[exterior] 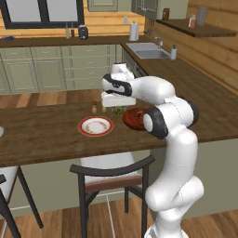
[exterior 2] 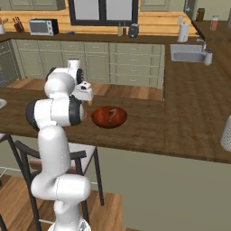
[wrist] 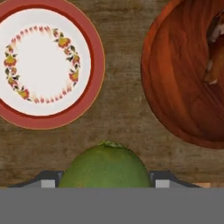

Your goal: Pick the chicken drumstick and lime from their plates and place them in the bowl. Then put the bowl in the fridge.

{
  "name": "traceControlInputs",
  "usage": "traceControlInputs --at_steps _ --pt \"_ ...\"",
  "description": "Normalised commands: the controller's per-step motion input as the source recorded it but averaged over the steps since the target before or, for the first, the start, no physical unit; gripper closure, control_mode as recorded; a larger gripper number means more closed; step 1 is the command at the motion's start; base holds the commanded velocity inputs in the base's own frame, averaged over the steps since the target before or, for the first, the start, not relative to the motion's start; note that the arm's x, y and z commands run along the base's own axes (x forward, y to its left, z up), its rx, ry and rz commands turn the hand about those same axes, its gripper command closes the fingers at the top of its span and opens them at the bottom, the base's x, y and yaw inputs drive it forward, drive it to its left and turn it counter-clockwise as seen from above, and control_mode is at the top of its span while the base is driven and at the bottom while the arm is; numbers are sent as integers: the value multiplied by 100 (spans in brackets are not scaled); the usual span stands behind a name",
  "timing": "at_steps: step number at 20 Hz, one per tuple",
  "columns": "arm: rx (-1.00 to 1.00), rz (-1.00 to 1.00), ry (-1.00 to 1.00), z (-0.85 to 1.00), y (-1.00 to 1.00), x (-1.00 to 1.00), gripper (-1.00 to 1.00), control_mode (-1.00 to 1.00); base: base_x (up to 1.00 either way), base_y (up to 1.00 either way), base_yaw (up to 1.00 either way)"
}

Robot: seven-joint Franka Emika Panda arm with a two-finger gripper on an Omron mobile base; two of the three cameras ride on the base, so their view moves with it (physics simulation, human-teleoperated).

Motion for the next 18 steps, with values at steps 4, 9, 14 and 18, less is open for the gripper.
traceControlInputs --at_steps 4,9,14,18 --pt "0 -1 0 2 -99 -17 100 -100 0 0 0" --pt "0 0 0 -7 -72 12 100 -100 0 0 0" --pt "0 0 -8 -43 -17 50 100 -100 0 0 0" --pt "0 1 -10 -17 -8 51 100 -100 0 0 0"
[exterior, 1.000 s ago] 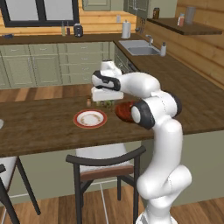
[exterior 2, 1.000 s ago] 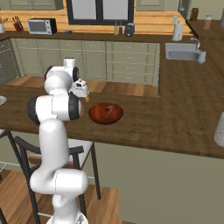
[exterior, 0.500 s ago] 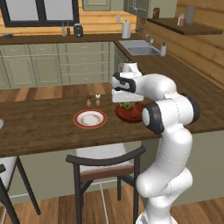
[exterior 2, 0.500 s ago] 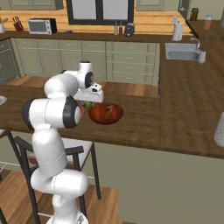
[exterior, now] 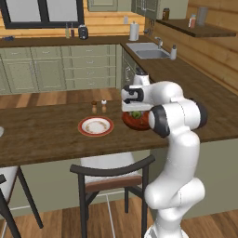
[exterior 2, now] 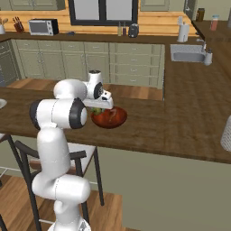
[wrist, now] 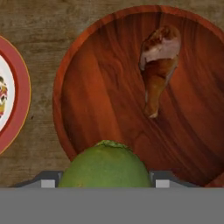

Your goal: Pick the chicken drumstick and lime from their plates and place them in the bowl. Then put the bowl in the fridge.

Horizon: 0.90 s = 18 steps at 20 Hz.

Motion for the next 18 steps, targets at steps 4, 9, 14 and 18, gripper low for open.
traceControlInputs --at_steps 4,9,14,18 --pt "0 0 -7 -24 -27 31 100 -100 0 0 0" --pt "0 0 -9 -29 -1 30 100 -100 0 0 0" --pt "0 0 -1 -6 0 18 -100 -100 0 0 0" --pt "0 0 0 0 0 21 -100 -100 0 0 0"
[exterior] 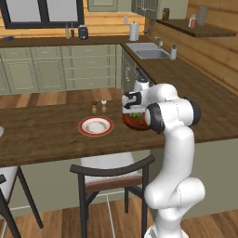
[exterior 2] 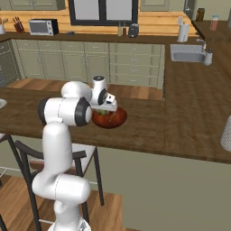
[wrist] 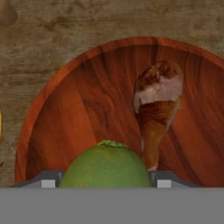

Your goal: Pick the chicken drumstick and lime from their plates and place them in the bowl. Then put the bowl in the fridge.

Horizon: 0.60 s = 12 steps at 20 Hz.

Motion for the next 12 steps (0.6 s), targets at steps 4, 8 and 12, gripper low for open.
traceControlInputs --at_steps 4,8,12 --pt "0 0 0 0 0 11 -100 -100 0 0 0" --pt "0 0 0 0 0 1 -100 -100 0 0 0" --pt "0 -1 0 9 -2 -7 -100 -100 0 0 0"
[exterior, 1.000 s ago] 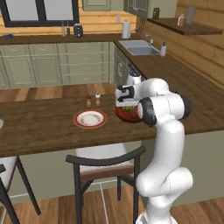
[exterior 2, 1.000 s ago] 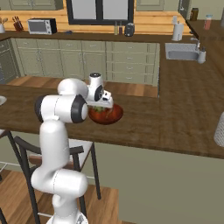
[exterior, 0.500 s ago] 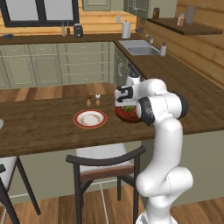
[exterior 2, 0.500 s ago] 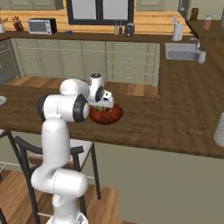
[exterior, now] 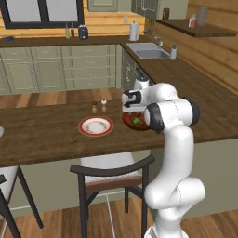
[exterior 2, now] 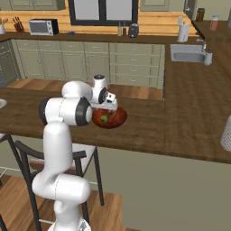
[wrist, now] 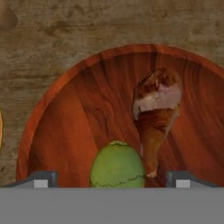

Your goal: Pick the chicken drumstick and lime from their plates and place them in the bowl. Then put the bowl in the fridge.

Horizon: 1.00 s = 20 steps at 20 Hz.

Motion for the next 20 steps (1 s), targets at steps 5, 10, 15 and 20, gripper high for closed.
traceControlInputs --at_steps 5,10,15,20 --pt "3 -7 0 48 -36 -39 -100 -100 0 0 0" --pt "14 -11 -7 21 -45 -85 -100 -100 0 0 0" --pt "25 -24 -8 0 -73 -85 -100 -100 0 0 0" --pt "30 -32 0 -16 -87 -14 -100 -100 0 0 0"
